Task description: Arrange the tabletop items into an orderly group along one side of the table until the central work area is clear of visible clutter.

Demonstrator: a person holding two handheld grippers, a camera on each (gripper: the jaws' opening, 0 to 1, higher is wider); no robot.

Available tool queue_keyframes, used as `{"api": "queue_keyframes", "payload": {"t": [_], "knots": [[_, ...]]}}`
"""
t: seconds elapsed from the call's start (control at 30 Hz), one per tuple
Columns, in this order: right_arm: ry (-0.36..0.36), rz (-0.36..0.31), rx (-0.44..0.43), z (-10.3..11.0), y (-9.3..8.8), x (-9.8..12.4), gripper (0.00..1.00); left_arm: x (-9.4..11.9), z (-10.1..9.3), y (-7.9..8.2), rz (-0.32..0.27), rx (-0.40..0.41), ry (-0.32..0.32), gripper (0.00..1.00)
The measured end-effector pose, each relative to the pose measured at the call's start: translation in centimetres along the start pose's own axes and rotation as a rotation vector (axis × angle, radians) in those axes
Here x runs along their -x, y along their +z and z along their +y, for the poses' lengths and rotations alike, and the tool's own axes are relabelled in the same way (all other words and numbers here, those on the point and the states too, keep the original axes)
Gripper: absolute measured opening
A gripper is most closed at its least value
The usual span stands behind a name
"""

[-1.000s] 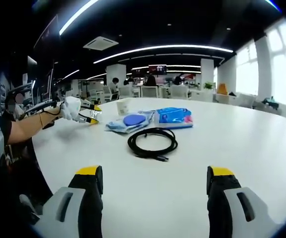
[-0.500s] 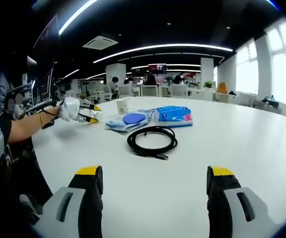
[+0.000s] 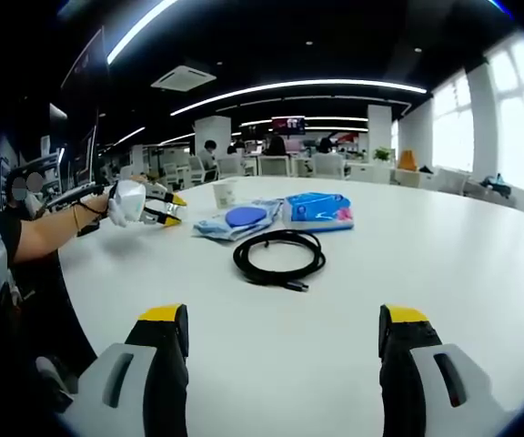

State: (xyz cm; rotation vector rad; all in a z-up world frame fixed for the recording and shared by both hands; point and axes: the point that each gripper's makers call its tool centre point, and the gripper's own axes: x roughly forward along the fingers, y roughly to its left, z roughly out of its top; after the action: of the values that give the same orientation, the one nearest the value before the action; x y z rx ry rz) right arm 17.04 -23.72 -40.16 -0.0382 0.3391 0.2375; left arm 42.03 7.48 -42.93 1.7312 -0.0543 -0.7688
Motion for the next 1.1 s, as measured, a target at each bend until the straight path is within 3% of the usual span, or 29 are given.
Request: {"api": "queue_keyframes", "payload": {"t": [0.27,0.4,1.1], "knots": [[0.002,-0.004,-0.005,0.1,0.0,-0.1,0.83,0.1,0.2,0.0,-0.023,0.067,-0.022,0.21],[0.002,-0.009,-0.008,0.1,0.1,-0.1,0.83,0.1,0.1,0.0,-0.012,0.059,-0.033,0.21],[0.001,-0.002,-0.016,0.0,-0.2,-0.1,0.83,0.4,1.3,-0.6,-0.032,0.171,-0.028,0.2]]}}
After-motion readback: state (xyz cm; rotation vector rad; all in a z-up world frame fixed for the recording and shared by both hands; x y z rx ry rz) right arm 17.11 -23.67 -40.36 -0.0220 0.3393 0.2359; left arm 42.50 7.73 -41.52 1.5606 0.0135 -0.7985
